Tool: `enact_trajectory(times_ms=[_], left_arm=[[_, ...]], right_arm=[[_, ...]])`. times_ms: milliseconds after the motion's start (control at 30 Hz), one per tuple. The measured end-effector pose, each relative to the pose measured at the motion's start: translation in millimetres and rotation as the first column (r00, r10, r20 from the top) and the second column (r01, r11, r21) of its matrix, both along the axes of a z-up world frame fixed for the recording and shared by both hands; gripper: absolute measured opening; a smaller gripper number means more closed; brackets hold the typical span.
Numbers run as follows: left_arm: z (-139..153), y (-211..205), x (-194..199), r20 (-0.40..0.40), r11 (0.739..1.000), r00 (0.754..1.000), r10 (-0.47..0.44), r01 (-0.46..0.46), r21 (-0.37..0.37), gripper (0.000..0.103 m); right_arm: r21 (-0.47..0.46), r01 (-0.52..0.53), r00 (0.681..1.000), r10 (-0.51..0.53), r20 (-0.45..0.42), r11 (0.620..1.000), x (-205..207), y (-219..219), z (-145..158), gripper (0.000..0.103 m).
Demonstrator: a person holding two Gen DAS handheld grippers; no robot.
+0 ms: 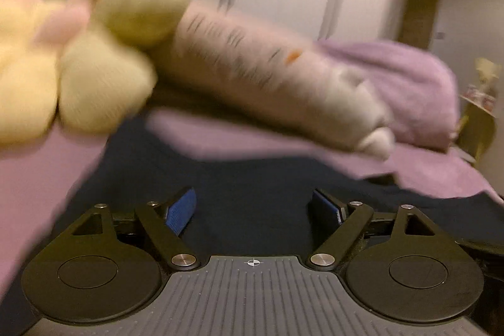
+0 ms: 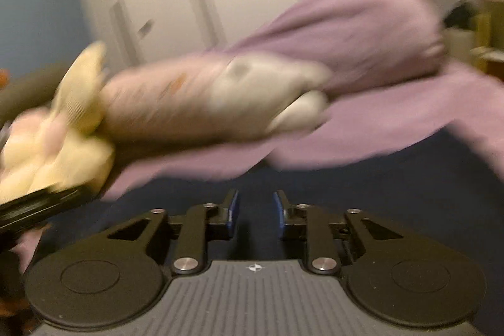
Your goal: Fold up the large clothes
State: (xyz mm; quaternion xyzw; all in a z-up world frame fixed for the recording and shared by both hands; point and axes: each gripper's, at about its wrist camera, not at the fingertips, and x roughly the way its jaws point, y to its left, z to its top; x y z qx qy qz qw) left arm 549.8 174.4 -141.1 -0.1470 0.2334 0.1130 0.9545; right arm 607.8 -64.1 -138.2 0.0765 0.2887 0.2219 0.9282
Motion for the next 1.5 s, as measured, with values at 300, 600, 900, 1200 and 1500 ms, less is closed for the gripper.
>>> enact_trajectory(times_ms=[300,600,900,1200,1500], left_arm=[[11,32,-29,0.026,0.997,0.997,0.069,-0.070,0.015,0.080],[-2,39,-27,0.024,0.999,0.998,0.051,-0.051,-0.014,0.090],[-10,49,-28,0.040,0.995,0.998,0.051,-0.047,-0.086,0.093],[-13,54,-28,0.060,0.992,0.997,0.048,-0.040,-0.119,0.095],[-13,56,-29,0.069,0.990,0.996,0.049,-0.040,-0.137,0.096]], right_arm=[[0.011,0.126,0.992,-0.126,-0.014,0.992,9,-40,-2,0.003],[0.135,0.340,0.940,-0.333,-0.074,0.931,8,-165,-17,0.007],[0.165,0.334,0.943,-0.330,-0.052,0.928,10,-169,-28,0.007],[0.194,0.331,0.943,-0.327,-0.052,0.923,8,-173,-30,0.007],[0.226,0.329,0.944,-0.323,-0.061,0.917,10,-176,-31,0.007]])
